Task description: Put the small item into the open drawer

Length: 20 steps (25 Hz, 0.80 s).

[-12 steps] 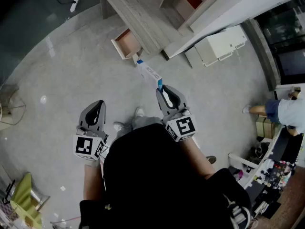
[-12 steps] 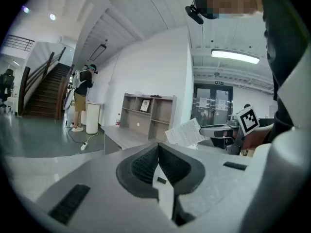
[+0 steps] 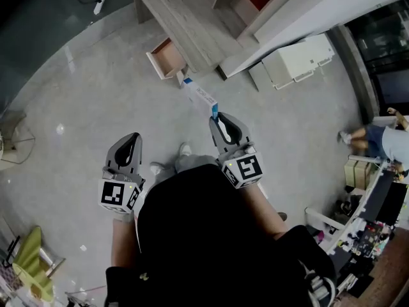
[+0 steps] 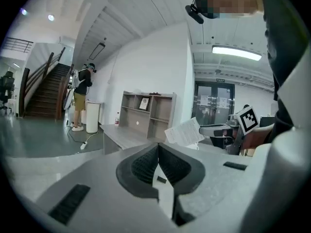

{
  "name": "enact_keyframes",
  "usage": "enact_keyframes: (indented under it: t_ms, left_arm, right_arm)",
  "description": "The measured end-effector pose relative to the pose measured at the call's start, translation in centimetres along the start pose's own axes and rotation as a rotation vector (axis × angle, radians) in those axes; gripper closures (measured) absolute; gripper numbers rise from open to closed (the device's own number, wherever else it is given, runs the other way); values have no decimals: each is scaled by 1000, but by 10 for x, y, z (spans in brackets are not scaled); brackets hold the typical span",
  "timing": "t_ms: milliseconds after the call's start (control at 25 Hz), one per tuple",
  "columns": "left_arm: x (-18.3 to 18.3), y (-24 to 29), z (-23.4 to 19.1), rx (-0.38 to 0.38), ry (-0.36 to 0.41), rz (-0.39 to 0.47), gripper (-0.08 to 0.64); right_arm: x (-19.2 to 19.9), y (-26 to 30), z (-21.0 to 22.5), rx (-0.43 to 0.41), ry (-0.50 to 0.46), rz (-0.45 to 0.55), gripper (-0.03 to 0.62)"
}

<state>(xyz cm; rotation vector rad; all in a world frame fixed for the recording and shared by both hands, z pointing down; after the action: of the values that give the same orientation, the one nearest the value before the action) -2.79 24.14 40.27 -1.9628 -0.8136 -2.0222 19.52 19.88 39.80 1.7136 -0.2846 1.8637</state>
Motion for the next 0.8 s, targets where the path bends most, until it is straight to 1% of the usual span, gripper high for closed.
enact_keyframes:
  t_ms: [160, 240, 400, 520, 800]
  left_arm:
    - [-10, 34, 24, -8, 17, -11, 557]
    - [-13, 45, 31, -17, 17, -22, 557]
    - [-14, 61, 41, -30, 25, -50, 557]
    - [-15, 75, 45, -40, 30, -55, 557]
    - [-12, 97, 38, -50, -7, -65, 557]
  right_arm:
    - [-5, -2, 42, -20, 16, 13, 506]
    - [-5, 1, 56, -27, 24, 17, 506]
    - [-3, 7, 74, -50, 39, 14, 506]
    - [-4, 16, 86, -75, 35, 14, 506]
    - [-4, 34, 104, -76, 44, 0, 506]
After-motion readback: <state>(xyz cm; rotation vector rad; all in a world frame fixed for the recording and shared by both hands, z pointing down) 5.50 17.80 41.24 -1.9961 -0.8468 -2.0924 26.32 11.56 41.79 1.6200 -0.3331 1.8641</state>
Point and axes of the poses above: the fingertips, and each gripper's own axes: y forward along the fingers, z to its right, x out of its underside, the point moved 2 cm from there along -y, backward along the fingers, and after that the axes turned 7 degrees about y, right-handed, at the moved point
